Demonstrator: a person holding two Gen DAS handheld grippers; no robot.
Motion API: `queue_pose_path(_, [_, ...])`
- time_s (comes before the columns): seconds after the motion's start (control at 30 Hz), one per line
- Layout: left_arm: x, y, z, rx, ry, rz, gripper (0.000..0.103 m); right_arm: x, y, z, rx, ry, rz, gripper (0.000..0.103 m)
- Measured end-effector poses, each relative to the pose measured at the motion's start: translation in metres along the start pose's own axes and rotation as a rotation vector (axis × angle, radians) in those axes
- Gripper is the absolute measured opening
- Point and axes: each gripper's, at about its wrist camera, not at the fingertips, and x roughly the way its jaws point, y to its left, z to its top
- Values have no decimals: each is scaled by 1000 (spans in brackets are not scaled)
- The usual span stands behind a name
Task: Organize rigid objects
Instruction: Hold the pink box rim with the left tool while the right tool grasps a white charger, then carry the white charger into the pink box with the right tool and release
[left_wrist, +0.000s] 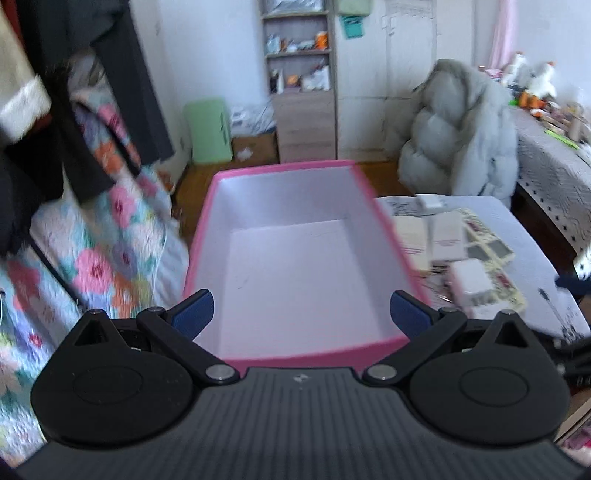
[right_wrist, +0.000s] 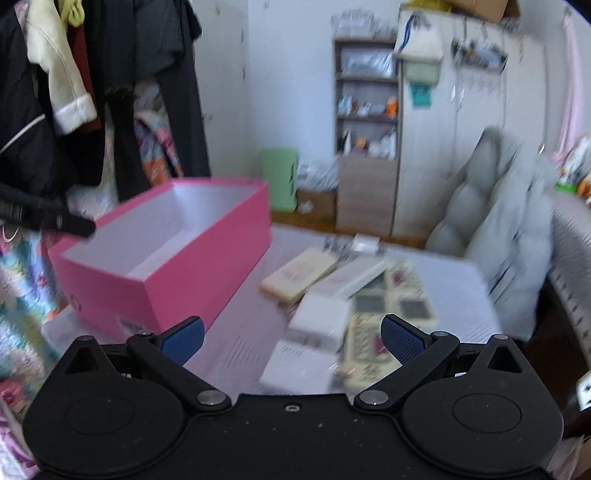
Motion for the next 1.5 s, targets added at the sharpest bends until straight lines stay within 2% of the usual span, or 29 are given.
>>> queue_pose_path(0.13, [26, 40, 13, -43, 52, 31, 103, 22, 5, -10, 34, 77, 9, 97])
queue_pose_path(0.23, [49, 60, 19, -46, 83, 63, 103, 34, 4, -8, 35, 98, -7, 96])
queue_pose_path(0.4, [89, 86, 23, -89, 176, 64, 100, 51, 5, -7, 4, 192, -59, 92])
queue_pose_path(0.5, [107, 93, 24, -80, 198, 47, 99, 56, 4, -12, 27, 240, -59, 86])
queue_pose_path(0.6, [121, 91, 26, -37, 210, 51, 84, 61, 2, -14, 80, 270, -48, 74])
queue_pose_path(0.63, [125, 90, 28, -21, 214, 56, 74, 64, 1, -15, 87, 276, -55, 71])
queue_pose_path(0.67, [129, 88, 28, -7, 218, 62, 65, 67, 1, -15, 92, 283, -66, 70])
queue_pose_path(0.77, [144, 88, 29, 2, 253, 56, 51, 78, -2, -16, 108, 300, -80, 68])
queue_pose_path(0.83, [152, 89, 29, -10, 284, 37, 44, 84, -5, -15, 117, 300, -79, 68])
queue_pose_path(0.9, [158, 90, 29, -38, 300, 28, 43, 85, -5, -16, 120, 296, -79, 68])
queue_pose_path(1.0, [160, 86, 28, -20, 291, 37, 39, 82, -4, -16, 99, 288, -81, 67])
queue_pose_path(1.03, [160, 85, 28, -10, 290, 38, 26, 79, -4, -15, 90, 287, -79, 67])
queue_pose_path(1.07, [161, 83, 27, 2, 295, 33, 18, 77, -3, -14, 85, 286, -72, 67])
queue_pose_path(1.13, [160, 84, 27, -5, 292, 28, 16, 69, -5, -9, 105, 278, -47, 66])
queue_pose_path(1.17, [159, 84, 27, -3, 289, 30, 10, 65, -6, -6, 113, 272, -36, 66])
queue_pose_path(1.23, [157, 83, 25, 34, 260, 78, 5, 61, -4, -1, 99, 260, -34, 66])
queue_pose_path(1.5, [154, 71, 22, 98, 212, 131, 6, 55, -3, 15, 76, 204, -31, 66])
